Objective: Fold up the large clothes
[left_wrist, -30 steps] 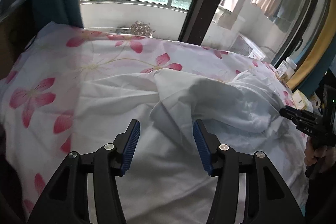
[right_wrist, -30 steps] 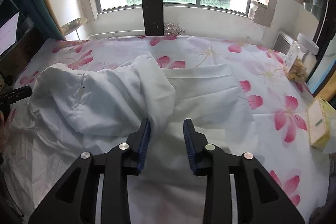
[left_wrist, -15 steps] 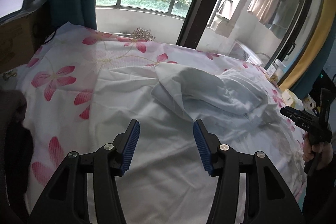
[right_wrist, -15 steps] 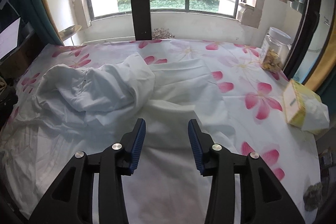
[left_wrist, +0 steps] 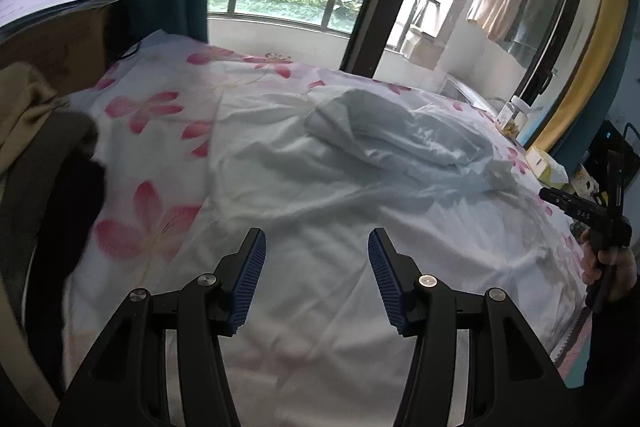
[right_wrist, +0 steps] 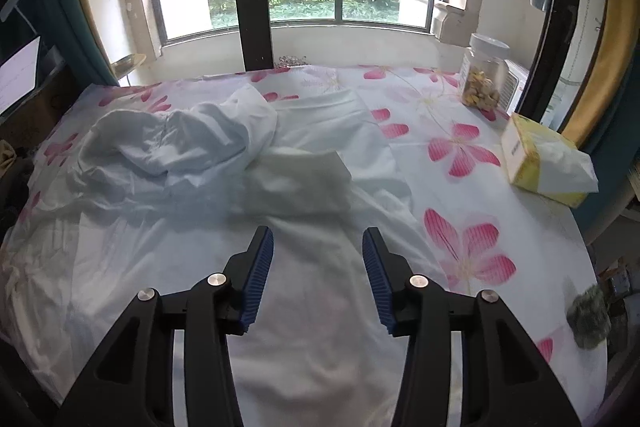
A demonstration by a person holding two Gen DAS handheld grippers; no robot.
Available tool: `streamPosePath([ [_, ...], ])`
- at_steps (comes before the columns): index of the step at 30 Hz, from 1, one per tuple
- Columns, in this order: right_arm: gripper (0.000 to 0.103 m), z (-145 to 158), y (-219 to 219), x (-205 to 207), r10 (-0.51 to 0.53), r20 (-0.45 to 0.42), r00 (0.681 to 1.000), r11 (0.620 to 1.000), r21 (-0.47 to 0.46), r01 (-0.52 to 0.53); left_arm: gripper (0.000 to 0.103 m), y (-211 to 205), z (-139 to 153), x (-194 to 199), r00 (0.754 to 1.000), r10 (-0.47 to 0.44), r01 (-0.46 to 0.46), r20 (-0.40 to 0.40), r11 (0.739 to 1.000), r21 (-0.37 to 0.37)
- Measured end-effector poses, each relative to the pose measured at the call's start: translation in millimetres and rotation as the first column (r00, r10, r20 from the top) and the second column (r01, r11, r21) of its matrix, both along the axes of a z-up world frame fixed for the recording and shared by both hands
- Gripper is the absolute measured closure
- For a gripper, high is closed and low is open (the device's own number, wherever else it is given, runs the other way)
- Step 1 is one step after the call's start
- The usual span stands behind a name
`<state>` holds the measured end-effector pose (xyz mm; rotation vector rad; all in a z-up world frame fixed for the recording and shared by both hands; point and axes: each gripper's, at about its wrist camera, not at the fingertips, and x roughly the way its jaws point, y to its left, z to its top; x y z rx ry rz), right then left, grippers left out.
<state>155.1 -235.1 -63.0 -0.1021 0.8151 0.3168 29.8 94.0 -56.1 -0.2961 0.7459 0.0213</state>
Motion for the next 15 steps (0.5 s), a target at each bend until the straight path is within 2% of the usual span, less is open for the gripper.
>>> streamPosePath([
  [10, 0.054, -12, -27, -29, -0.077, -0.018, 0.997, 0.997, -0.022, 0.076, 0.046, 17, -22, -60, 0.997, 0.066, -0.063, -0.046, 0.997, 0.048],
  [15, 0.053, -20, -41, -40, -0.12, -0.047, 0.992, 0.993, -0.018, 0.119, 0.046, 18, -35, -72, 0.994, 0.059, -0.052, -0.087, 0.995, 0.079],
])
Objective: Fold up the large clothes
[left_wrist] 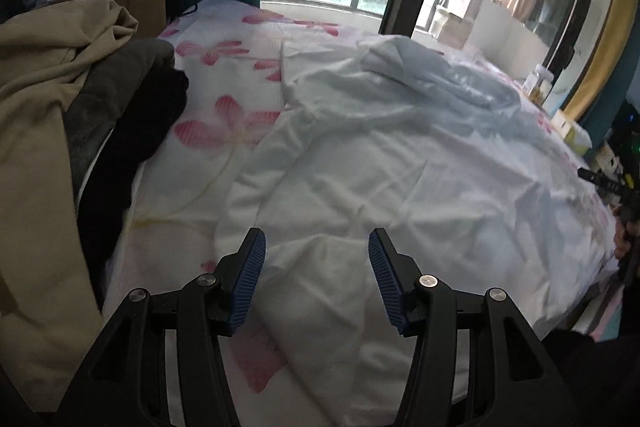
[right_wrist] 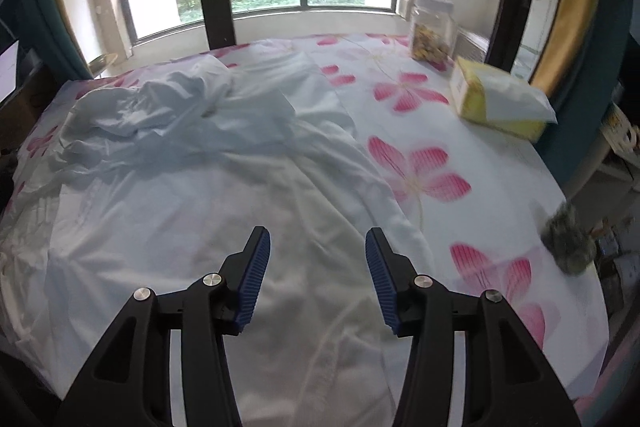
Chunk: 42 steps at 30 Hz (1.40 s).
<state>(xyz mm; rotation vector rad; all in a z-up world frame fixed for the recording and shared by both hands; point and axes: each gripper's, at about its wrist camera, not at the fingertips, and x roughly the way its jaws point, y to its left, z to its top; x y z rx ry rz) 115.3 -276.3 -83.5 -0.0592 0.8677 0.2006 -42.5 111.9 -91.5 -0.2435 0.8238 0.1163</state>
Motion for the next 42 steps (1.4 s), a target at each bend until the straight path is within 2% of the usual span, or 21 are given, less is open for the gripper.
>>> streamPosePath([
  [6, 0.053, -3, -25, -15, -0.058, -0.014, 0.998, 0.998, -0.017, 0.058, 0.046, -8, 5, -3, 0.998, -0.049, 0.047, 0.036, 0.998, 0.046],
  [13, 0.052, -5, -56, -33, -0.125, -0.028, 0.992, 0.991, -0.042, 0.124, 0.041, -21, -12, 7, 0.995, -0.097, 0.098, -0.024, 0.991, 0.089],
  [18, 0.052, -4, -74, -49, -0.157, -0.037, 0.987, 0.986, -0.053, 0.155, 0.042, -22, -12, 3, 0.996, -0.09, 0.091, -0.013, 0.992, 0.091],
  [19, 0.052, -4, -75, -52, -0.155, -0.038, 0.987, 0.987, -0.051, 0.153, 0.043, -23, -11, 1, 0.996, -0.091, 0.092, -0.014, 0.991, 0.094],
  [21, 0.052, -3, -75, -57, -0.132, -0.035, 0.991, 0.991, -0.041, 0.13, 0.068, -22, -11, 0, 0.996, -0.089, 0.09, -0.016, 0.991, 0.101],
  [22, 0.052, -2, -72, -59, -0.111, -0.026, 0.993, 0.993, -0.039, 0.11, 0.086, -21, -10, -2, 0.996, -0.084, 0.085, -0.017, 0.991, 0.1],
  [24, 0.052, -3, -68, -57, -0.085, -0.01, 0.996, 0.996, -0.041, 0.085, 0.097, -16, -8, -4, 0.997, -0.082, 0.081, 0.0, 0.994, 0.072],
  [31, 0.052, -5, -43, -45, -0.007, 0.018, 1.0, 0.996, -0.085, 0.008, 0.1, -6, 17, -20, 0.997, -0.031, 0.024, 0.075, 0.995, 0.092],
  [35, 0.052, -14, -34, -35, 0.011, 0.016, 1.0, 0.986, -0.165, -0.008, 0.1, 4, 22, -24, 0.996, 0.0, -0.008, 0.087, 0.996, 0.089],
  [38, 0.053, -22, -37, -31, 0.004, 0.003, 1.0, 0.983, -0.185, -0.003, 0.1, 7, 20, -25, 0.997, 0.005, -0.011, 0.077, 0.997, 0.081],
  [39, 0.066, -22, -39, -31, 0.0, 0.005, 1.0, 0.984, -0.181, 0.001, 0.1, 8, 18, -25, 0.997, 0.006, -0.011, 0.072, 0.997, 0.077],
  [40, 0.084, -21, -42, -32, -0.007, 0.002, 1.0, 0.984, -0.177, 0.008, 0.1, 9, 18, -26, 0.998, 0.009, -0.014, 0.069, 0.997, 0.074],
  [42, 0.097, -20, -48, -32, -0.028, -0.001, 1.0, 0.984, -0.176, 0.027, 0.1, 10, 17, -27, 0.998, 0.012, -0.017, 0.067, 0.997, 0.071],
])
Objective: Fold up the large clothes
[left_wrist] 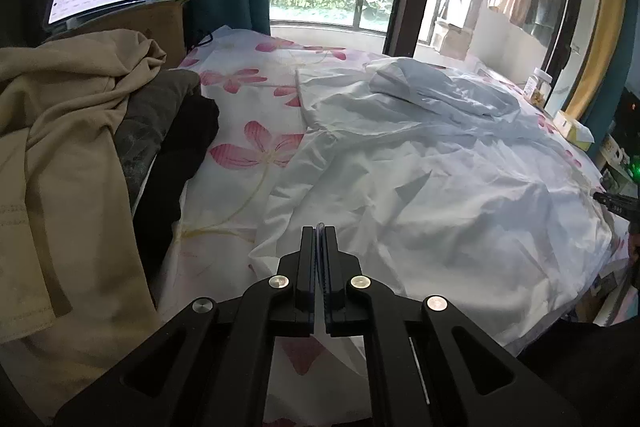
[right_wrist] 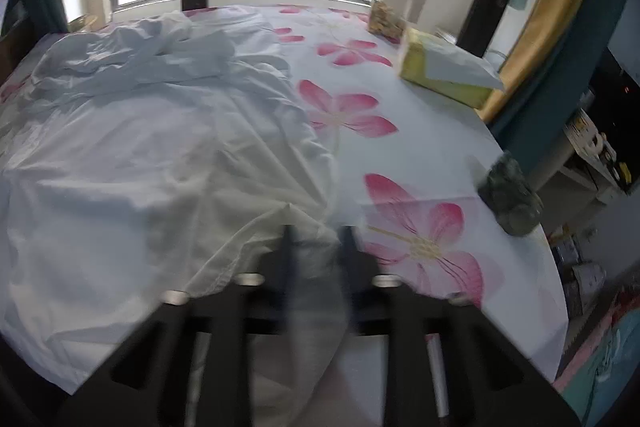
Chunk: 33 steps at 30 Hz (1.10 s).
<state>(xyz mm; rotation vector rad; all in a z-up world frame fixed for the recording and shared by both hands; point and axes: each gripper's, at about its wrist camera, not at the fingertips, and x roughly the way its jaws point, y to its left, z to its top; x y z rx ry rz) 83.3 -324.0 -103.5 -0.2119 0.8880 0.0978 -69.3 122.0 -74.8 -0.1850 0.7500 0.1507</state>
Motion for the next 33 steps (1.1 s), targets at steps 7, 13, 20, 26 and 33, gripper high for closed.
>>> streamPosePath([
  [7, 0.099, 21, -18, -3, -0.053, 0.066, 0.996, 0.998, 0.03, 0.051, 0.1, 6, 9, -2, 0.999, 0.027, -0.027, 0.019, 1.0, 0.006],
  [13, 0.099, 42, -27, 5, -0.088, 0.115, 0.989, 0.995, 0.062, 0.082, 0.101, 13, 23, -7, 0.996, 0.064, -0.065, 0.061, 0.998, 0.022],
  [20, 0.099, 56, -29, 11, -0.098, 0.144, 0.985, 0.993, 0.081, 0.087, 0.101, 26, 37, -12, 0.985, 0.129, -0.131, 0.112, 0.991, 0.009],
  [26, 0.099, 72, -29, 17, -0.087, 0.162, 0.983, 0.992, 0.109, 0.07, 0.101, 39, 59, -18, 0.968, 0.174, -0.181, 0.181, 0.983, 0.019],
  [33, 0.099, 77, -31, 29, -0.092, 0.16, 0.983, 0.989, 0.132, 0.071, 0.101, 44, 94, -11, 0.953, 0.169, -0.2, 0.251, 0.975, 0.101],
])
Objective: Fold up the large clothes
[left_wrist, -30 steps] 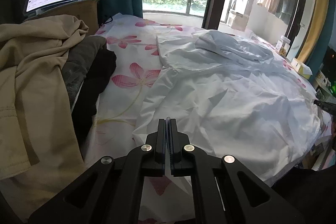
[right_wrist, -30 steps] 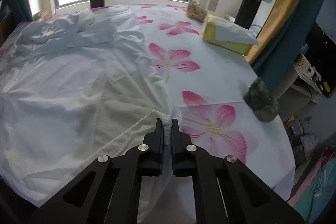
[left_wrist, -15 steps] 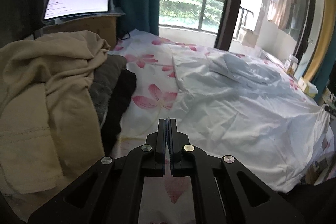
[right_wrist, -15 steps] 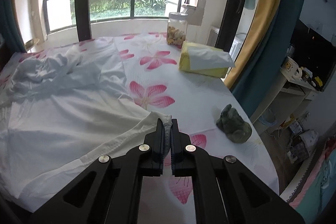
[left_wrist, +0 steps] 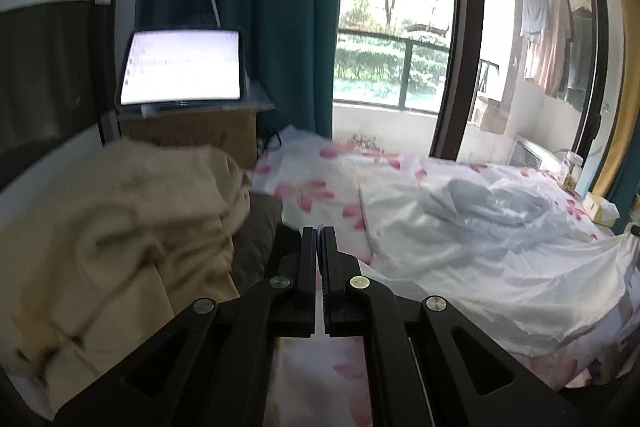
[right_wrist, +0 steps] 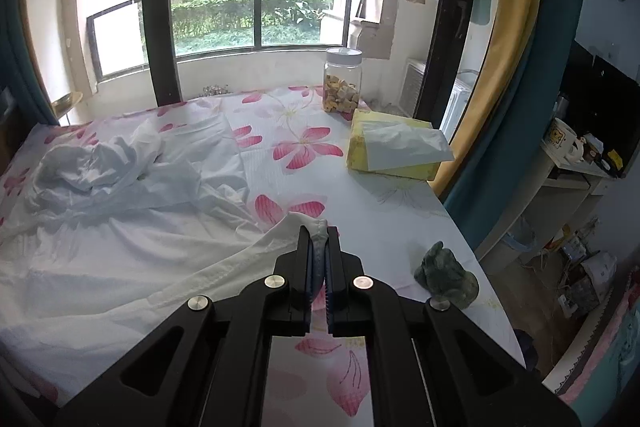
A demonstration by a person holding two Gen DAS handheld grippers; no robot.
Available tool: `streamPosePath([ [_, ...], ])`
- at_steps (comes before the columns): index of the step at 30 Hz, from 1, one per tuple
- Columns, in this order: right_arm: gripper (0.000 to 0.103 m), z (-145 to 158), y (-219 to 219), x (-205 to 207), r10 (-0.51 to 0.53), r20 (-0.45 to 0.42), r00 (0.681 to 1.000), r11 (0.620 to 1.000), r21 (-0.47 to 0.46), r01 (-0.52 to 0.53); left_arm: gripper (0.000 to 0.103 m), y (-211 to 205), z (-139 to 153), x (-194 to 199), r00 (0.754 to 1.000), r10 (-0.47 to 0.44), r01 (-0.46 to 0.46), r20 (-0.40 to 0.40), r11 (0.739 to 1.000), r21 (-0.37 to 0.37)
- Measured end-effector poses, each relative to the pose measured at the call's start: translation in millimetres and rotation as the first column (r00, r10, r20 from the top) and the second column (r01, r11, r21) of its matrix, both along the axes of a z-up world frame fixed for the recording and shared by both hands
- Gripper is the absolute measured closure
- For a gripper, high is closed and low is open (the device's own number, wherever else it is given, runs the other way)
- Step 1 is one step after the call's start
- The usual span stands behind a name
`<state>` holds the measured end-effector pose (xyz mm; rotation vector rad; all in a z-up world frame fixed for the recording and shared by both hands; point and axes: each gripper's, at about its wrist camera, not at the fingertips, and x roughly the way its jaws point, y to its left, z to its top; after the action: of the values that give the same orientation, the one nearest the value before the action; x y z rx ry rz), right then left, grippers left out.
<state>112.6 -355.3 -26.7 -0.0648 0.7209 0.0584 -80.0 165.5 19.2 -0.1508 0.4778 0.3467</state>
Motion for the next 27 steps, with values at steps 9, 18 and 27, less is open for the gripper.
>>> streamPosePath([
  [9, 0.099, 6, -9, 14, -0.012, 0.003, 1.0, 0.998, 0.055, 0.012, 0.101, 8, 19, 17, 0.999, 0.025, -0.026, 0.034, 1.0, 0.014],
  [18, 0.099, 15, -4, 37, 0.004, 0.015, 1.0, 0.998, 0.061, -0.005, 0.101, 14, 29, 40, 0.998, 0.031, -0.032, 0.045, 0.999, 0.024],
  [27, 0.099, 27, 2, 67, 0.011, 0.037, 0.999, 0.997, 0.074, -0.014, 0.101, 28, 35, 70, 0.998, 0.032, -0.032, 0.047, 0.999, 0.018],
])
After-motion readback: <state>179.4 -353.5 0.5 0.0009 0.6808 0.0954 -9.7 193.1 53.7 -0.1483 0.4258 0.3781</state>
